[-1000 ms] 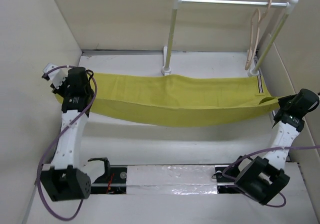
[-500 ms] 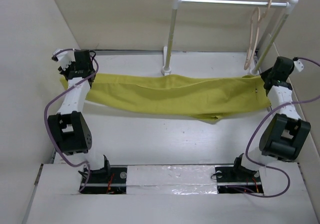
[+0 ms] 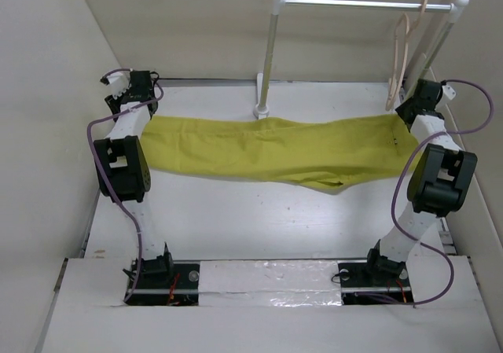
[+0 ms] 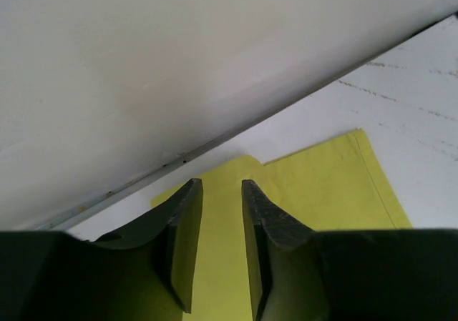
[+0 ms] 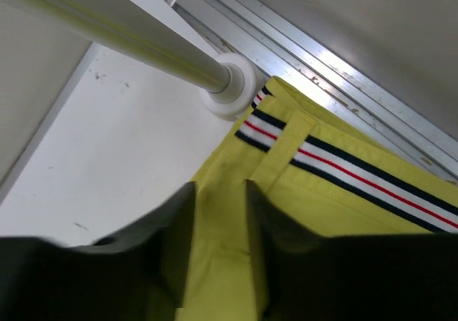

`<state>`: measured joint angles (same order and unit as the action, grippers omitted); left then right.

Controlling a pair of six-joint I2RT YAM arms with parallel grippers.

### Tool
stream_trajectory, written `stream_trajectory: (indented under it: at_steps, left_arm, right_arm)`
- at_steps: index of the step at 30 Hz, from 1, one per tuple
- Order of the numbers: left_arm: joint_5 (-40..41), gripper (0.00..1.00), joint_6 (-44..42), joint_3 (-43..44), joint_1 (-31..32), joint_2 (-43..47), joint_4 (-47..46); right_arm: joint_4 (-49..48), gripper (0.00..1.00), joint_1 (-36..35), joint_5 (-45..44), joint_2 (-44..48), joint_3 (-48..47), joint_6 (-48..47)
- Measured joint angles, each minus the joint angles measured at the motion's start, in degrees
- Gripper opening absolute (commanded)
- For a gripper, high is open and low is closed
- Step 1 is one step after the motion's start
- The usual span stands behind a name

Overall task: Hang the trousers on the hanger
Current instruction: Fold the trousers at the center of the board.

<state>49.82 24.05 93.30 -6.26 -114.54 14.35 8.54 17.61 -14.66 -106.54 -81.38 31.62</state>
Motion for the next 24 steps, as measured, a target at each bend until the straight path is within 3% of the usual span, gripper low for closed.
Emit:
stream_trajectory:
  at_steps: [2, 7, 10, 12, 13, 14, 17, 20, 24]
  left_arm:
    - [-0.22, 0.29, -0.48, 1.57, 0.0, -1.79, 0.2]
    - [-1.4, 0.28, -2.05, 2.73, 0.63, -2.97, -1.62]
    - [-1.66, 0.38, -3.58, 2.71, 1.55, -2.93, -3.96]
    - [-3.58, 0.39, -3.91, 2.1, 1.84, -2.62, -5.22]
    - [-4.83, 0.39, -3.85, 1.46, 1.88, -2.23, -5.49]
    - [-6.27, 0.39, -3.56, 0.59, 1.64, -1.81, -5.64]
    - [-10.03, 0.39, -2.49, -2.89, -0.68, 0.13, -5.9]
    - [-13.55, 0.4, -1.55, -5.22, -3.58, 1.51, -5.79]
    - [-16.22, 0.4, -0.26, -3.17, -5.68, 0.83, -2.8]
  right_arm:
    - [-0.17, 0.58, 0.0, -0.04, 0.26, -0.04, 0.2]
    - [-3.1, 0.6, 0.7, 1.9, 5.42, 4.9, 1.05]
    - [-5.05, 0.6, 1.01, 3.98, 13.53, 12.09, 1.86]
    - [-7.37, 0.47, 0.42, 5.31, 20.5, 17.73, 2.47]
    - [-9.68, 0.34, -0.5, 6.03, 24.39, 21.29, 2.89]
    - [-12.41, 0.03, -2.03, 6.69, 28.37, 25.22, 3.3]
    - [-18.64, 0.0, -8.15, 11.74, 37.2, 35.65, 4.81]
    - [-21.4, 0.0, -14.97, 17.35, 39.58, 41.4, 5.25]
    - [-20.5, 0.17, -25.16, 21.18, 41.22, 44.78, 3.08]
